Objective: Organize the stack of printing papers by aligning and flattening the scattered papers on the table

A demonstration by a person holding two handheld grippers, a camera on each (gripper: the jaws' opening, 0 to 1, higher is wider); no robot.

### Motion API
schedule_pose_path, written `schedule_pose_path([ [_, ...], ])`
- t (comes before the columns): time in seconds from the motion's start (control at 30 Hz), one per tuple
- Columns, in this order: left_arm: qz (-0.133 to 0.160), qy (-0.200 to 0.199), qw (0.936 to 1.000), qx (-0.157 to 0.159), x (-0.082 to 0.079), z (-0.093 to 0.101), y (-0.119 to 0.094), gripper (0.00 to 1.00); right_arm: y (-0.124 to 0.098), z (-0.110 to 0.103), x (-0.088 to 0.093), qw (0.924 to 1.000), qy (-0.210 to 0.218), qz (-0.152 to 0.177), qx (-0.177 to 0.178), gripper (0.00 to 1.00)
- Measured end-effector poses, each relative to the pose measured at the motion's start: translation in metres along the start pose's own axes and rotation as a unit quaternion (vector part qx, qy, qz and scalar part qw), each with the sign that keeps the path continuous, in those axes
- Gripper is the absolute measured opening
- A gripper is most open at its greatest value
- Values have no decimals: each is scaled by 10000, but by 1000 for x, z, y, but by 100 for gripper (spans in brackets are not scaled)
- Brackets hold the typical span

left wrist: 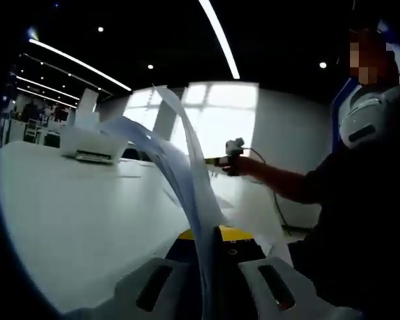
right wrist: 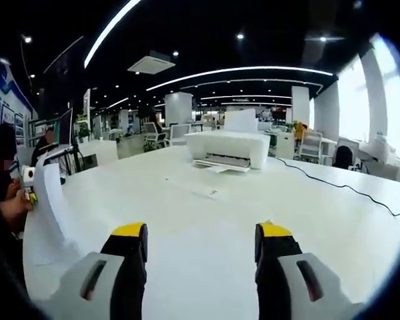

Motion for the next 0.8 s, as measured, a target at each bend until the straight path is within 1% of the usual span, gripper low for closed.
schedule_pose_path([
  [0.27, -24, -3, 10000, -4, 1, 1, 2, 6, 2, 13, 14, 9998, 43, -118, 125, 62],
  [0.57, -26, -13, 10000, -8, 1, 1, 3, 6, 5, 15, 30, 9995, 94, -200, 245, 65],
  [0.8, -35, -14, 10000, -10, 1, 1, 3, 6, 7, 20, 38, 9990, 83, -263, 348, 67],
])
Point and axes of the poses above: the point that each gripper's makers call its tool centre point, and the gripper's own axes: y roughly forward along the fingers, z roughly to its right, x roughly out of its underside, the point moved 6 cm from there along -y, roughly backward along the fingers, and after that the axes turned 4 degrees about -y, right-handed, at the moved point
